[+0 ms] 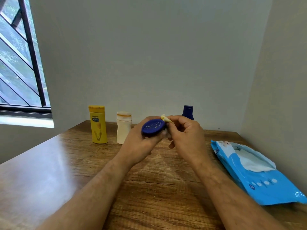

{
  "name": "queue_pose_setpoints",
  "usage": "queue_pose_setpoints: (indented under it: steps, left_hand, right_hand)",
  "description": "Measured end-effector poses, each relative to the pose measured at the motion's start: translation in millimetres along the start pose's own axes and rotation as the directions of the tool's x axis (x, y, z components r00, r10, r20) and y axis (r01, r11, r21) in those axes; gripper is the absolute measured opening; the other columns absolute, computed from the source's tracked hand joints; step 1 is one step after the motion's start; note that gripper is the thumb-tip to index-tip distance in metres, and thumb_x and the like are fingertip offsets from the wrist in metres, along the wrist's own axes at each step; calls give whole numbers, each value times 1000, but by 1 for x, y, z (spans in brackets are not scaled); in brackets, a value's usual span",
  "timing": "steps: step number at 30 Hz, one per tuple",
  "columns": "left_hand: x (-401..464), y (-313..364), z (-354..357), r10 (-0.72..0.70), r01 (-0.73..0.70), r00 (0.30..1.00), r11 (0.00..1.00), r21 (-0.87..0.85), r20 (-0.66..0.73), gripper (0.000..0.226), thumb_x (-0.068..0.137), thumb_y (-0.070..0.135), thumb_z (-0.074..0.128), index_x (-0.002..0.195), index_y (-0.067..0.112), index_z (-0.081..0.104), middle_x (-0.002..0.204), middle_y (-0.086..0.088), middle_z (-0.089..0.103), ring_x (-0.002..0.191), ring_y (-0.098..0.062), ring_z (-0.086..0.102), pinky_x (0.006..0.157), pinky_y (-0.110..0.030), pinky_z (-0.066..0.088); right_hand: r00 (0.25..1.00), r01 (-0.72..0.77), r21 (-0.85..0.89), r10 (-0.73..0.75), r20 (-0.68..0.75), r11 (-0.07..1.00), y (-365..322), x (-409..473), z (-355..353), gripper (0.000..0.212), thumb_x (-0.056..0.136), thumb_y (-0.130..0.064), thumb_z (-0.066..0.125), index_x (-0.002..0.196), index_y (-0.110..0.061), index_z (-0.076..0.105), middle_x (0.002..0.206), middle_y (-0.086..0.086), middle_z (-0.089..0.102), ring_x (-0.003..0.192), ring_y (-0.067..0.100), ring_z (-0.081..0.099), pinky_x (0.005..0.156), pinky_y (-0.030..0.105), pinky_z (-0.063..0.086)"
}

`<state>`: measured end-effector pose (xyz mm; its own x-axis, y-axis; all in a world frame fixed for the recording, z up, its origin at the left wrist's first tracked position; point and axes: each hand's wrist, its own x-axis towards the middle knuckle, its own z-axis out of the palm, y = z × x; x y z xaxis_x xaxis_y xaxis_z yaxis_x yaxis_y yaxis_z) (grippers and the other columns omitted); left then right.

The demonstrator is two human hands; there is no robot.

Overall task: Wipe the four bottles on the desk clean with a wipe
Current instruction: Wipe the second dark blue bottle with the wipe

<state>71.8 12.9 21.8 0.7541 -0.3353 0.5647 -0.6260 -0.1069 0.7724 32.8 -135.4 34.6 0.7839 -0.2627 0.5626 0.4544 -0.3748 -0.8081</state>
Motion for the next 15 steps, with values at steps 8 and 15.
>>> queue_pose_setpoints:
  steps: [8,15]
  left_hand:
    - [0,-6,2,153,-126,983,964,236,-99,22,82,53,69,102,57,61,99,26,63,102,-16,61,89,-43,52]
    - [0,-5,2,87,-82,995,992,93,-46,17,82,14,74,96,23,73,79,-2,73,76,-22,68,71,-44,56]
  right_hand:
    - [979,202,11,-202,39,979,-8,-4,-5,14,92,-9,67,98,-19,73,84,-12,72,74,4,69,52,10,49]
    - [921,387,-15,-386,54,922,-12,-6,-5,13,88,-1,68,95,-11,73,86,-10,72,84,1,69,64,9,51]
